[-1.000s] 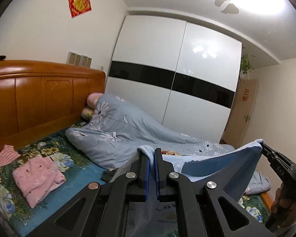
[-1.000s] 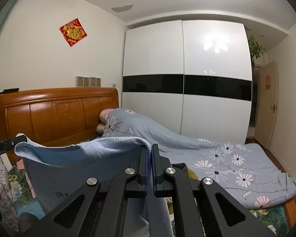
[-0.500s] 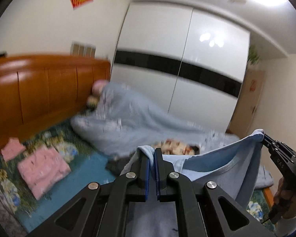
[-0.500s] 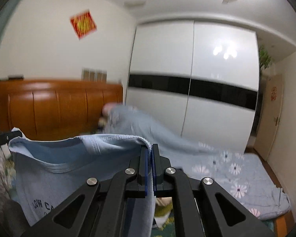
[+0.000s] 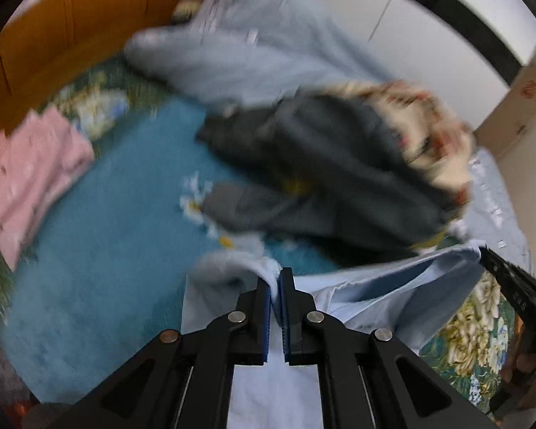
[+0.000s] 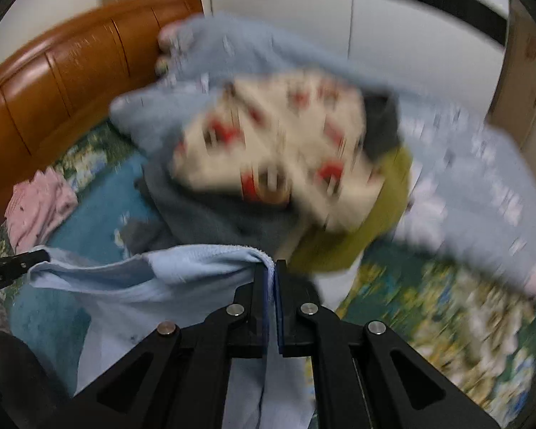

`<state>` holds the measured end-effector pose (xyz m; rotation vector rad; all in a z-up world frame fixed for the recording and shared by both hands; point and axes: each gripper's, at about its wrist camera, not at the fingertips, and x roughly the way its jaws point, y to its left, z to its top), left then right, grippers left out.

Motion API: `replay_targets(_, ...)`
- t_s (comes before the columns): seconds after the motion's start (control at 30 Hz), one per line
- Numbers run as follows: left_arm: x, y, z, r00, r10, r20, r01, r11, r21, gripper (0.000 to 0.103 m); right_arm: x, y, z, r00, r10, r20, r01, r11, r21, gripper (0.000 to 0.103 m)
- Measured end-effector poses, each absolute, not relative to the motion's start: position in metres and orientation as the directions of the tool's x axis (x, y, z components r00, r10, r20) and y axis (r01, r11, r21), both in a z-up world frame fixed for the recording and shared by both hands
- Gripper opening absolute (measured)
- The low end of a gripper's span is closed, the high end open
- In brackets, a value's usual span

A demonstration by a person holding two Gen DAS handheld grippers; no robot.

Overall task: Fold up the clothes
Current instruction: 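Lower the T-shirt onto the bed with both grippers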

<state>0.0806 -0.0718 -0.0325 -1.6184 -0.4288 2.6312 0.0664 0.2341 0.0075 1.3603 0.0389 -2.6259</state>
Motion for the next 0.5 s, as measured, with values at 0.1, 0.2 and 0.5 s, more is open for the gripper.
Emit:
replay_targets(0.1, 0.057, -0.074, -0.054, -0.415, 0.185, -0.891, 0.148, -0.952, -0.267, 0.006, 0.049, 0.239, -0.017, -0.528, -0.151, -0.836, 0.136, -0.986, 0.093, 0.003)
replay_targets(0.2, 0.033, -0.076, -0.065, -0.389, 0.210, -0.897, 0.165, -0.942, -0.293, 0.006, 0.032, 0.244, -0.042, -0.492, -0.154, -0.857, 0.096, -0.988, 0.122, 0.003)
replay_targets(0.5, -0.012, -0.087, -0.096, -0.300, 0.303, -0.905, 0.167, -0.917, -0.362, 0.011, -0.005, 0.251, -0.081, -0.442, -0.147, -0.885, -0.012, -0.985, 0.169, 0.003)
